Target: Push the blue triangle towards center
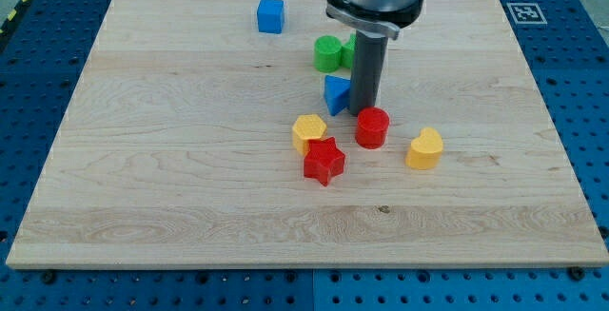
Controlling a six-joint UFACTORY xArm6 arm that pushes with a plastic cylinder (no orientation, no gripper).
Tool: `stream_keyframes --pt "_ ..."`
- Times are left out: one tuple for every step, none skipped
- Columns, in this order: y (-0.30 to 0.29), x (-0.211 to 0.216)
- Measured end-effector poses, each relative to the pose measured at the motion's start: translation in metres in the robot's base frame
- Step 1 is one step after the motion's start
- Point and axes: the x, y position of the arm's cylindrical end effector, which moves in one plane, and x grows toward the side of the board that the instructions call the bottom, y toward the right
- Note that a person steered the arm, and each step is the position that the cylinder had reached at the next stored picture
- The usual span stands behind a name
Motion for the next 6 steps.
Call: stream_keyframes --pt "0.000 -0.017" --pt "-0.023 -0.017" --pt "-0.075 -0.017" --pt "-0.077 -0.017" --pt "-0.068 -0.029" --pt "-0.066 -0.062"
